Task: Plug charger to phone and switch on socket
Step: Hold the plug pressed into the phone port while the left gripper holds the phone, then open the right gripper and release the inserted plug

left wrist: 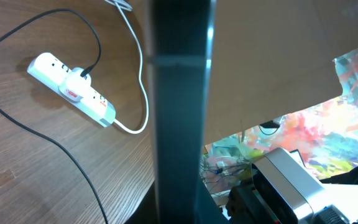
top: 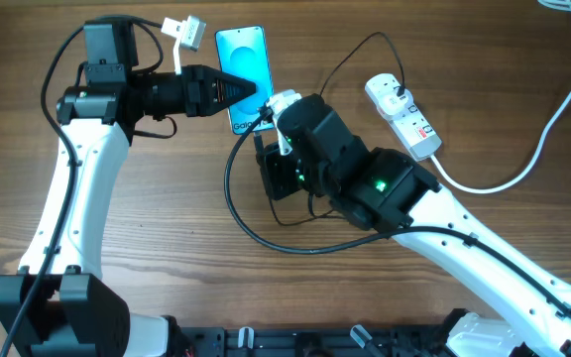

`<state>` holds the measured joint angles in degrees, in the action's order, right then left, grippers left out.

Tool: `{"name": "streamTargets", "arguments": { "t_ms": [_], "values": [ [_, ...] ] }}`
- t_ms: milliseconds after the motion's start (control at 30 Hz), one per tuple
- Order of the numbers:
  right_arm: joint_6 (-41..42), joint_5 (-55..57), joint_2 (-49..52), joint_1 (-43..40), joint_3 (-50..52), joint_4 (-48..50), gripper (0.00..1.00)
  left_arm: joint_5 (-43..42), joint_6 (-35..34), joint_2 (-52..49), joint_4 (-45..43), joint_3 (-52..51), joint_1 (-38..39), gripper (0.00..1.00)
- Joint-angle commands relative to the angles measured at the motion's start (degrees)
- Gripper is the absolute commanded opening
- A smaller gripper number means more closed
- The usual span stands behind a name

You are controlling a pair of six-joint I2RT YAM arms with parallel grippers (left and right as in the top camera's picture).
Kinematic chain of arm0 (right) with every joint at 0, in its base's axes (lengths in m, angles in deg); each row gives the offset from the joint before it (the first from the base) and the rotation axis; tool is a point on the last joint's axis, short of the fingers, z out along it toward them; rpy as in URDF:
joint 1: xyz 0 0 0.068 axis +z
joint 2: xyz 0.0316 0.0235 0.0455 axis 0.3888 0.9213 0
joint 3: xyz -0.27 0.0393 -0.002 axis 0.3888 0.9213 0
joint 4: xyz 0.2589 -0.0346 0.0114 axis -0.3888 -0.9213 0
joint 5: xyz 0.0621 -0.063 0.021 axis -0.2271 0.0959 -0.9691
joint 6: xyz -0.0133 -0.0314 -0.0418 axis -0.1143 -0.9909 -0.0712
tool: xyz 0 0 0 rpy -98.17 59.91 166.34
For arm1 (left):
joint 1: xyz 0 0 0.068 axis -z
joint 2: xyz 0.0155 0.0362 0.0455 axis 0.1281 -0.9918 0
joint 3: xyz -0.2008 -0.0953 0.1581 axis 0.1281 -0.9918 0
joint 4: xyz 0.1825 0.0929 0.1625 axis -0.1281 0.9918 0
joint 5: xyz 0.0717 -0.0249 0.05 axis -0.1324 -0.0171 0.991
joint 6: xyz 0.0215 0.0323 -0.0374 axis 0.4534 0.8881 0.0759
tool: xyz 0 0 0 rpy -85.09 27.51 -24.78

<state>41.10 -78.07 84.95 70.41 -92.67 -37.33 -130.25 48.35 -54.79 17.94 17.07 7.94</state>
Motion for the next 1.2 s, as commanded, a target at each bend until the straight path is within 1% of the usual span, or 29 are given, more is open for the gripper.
{"name": "streamTargets", "arguments": {
  "t_ms": [0,233,467,600,733,900,933,967,1033,1067,1100,1133,1167],
  "values": [
    [-2.5,2.3,-1.3,-0.2,-1.9,1.0,0.05,-1.6,1.5,0.3,0.2,0.4,-0.2,0.04],
    [-4.0,2.6,-1.3,-0.2,-1.9,1.4,0.05,-1.6,1.5,0.3,0.2,0.4,-0.2,0.04],
    [-1.6,4.1,-1.3,-0.2,-1.9,1.7,0.05,-1.6,1.5,0.3,0.2,0.4,-0.2,0.04],
    [-0.7,4.8,-1.3,-0.2,-1.9,3.8,0.04,-1.6,1.5,0.3,0.5,0.4,-0.1,0.04],
    [-1.1,8.1,-1.3,-0.2,-1.9,4.7,0.05,-1.6,1.5,0.3,0.5,0.4,-0.1,0.04],
    [-3.9,8.6,-1.3,-0.2,-1.9,7.0,0.05,-1.6,1.5,0.3,0.5,0.4,-0.1,0.04],
    [-3.9,8.8,-1.3,-0.2,-1.9,6.9,0.10,-1.5,1.5,0.3,0.5,0.4,-0.1,0.04],
    [-3.8,8.7,-1.3,-0.2,-1.9,6.5,0.20,-1.2,1.5,0.3,0.5,0.4,-0.1,0.04],
    [-3.2,8.4,-1.3,-0.2,-1.9,5.4,0.36,1.4,1.5,0.3,1.5,0.4,-0.1,0.04],
    [-1.7,8.2,-1.3,-0.2,-1.9,4.0,0.42,3.2,1.5,0.3,2.3,0.4,-0.1,0.04],
    [-0.9,7.8,-1.3,-0.2,-1.9,2.6,0.44,4.9,1.5,0.3,2.7,0.4,-0.1,0.04],
    [-0.8,7.9,-1.3,-0.2,-1.9,0.4,0.45,11.2,1.5,0.3,4.1,0.3,-0.1,0.04],
    [-0.8,7.9,-1.3,-0.2,-1.9,-1.6,0.52,16.0,1.6,0.3,5.5,0.3,-0.1,0.04]
  ]
}}
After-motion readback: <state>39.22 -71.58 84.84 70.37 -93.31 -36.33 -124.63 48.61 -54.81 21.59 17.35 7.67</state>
